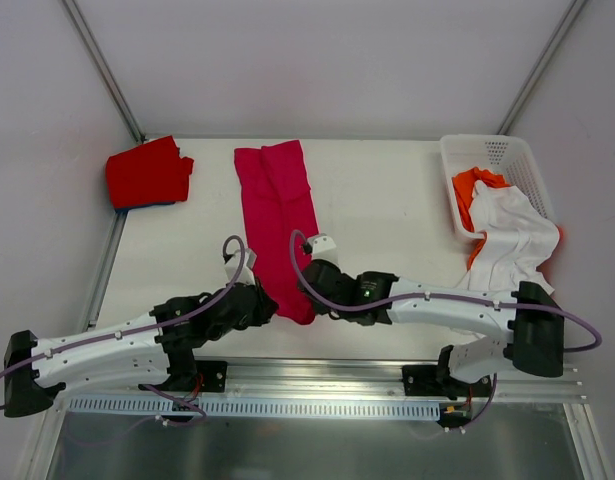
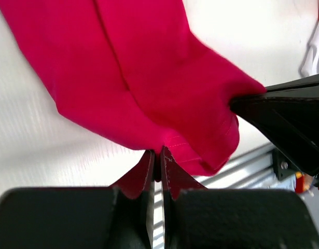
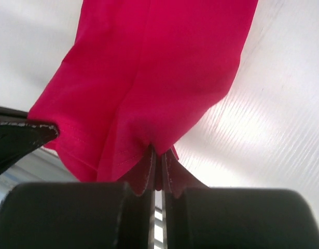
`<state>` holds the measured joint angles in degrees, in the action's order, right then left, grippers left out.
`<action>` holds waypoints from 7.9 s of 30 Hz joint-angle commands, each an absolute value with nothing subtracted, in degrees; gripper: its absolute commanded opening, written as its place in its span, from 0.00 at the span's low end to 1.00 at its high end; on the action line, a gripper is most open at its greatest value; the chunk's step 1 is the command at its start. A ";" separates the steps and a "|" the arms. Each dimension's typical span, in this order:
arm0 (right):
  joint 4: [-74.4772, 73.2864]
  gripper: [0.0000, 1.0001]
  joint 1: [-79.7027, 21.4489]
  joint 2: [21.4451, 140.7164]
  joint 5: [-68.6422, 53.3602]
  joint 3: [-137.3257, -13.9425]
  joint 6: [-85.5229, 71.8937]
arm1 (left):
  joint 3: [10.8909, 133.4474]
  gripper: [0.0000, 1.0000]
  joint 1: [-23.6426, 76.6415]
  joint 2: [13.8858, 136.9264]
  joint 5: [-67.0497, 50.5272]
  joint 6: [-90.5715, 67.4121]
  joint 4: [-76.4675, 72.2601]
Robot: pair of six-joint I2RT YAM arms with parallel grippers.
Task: Fold and stack the t-shirts
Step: Fold the tshirt
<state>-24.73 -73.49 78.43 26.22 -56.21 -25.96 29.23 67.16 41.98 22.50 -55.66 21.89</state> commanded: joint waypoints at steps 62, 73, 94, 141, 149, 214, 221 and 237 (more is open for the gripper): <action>-31.46 0.12 -43.51 125.94 16.69 -111.09 -0.70 | 44.12 0.82 24.35 85.16 30.32 -31.73 -12.92; -35.42 0.99 -43.24 127.09 32.60 -112.24 -3.78 | 50.18 0.99 20.57 91.85 28.83 -28.66 -14.49; -25.25 0.85 -55.19 105.73 22.08 -93.17 -10.54 | 41.67 0.99 17.93 74.00 15.47 -28.12 -10.81; -25.40 0.01 -47.55 130.34 14.06 -107.75 -12.83 | 35.86 0.99 17.84 66.35 16.43 -27.86 -11.08; -25.49 0.01 -46.23 132.97 15.02 -112.76 -11.16 | 35.95 0.99 17.84 66.80 16.17 -28.04 -11.34; 32.78 0.06 -36.30 106.08 -18.63 -44.30 -34.80 | 10.11 0.99 18.19 77.70 -7.82 -51.59 -39.73; 32.61 0.00 -36.30 104.42 -18.37 -42.54 -34.63 | 10.11 0.99 18.28 76.90 -7.56 -51.68 -38.06; 21.62 0.00 -39.19 86.75 -5.19 -33.31 -29.62 | 6.68 0.00 22.85 74.00 -12.30 -51.24 -38.84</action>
<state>24.84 -38.39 89.60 -9.13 -33.78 -31.75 6.63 21.85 73.12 -9.61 -52.69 -40.71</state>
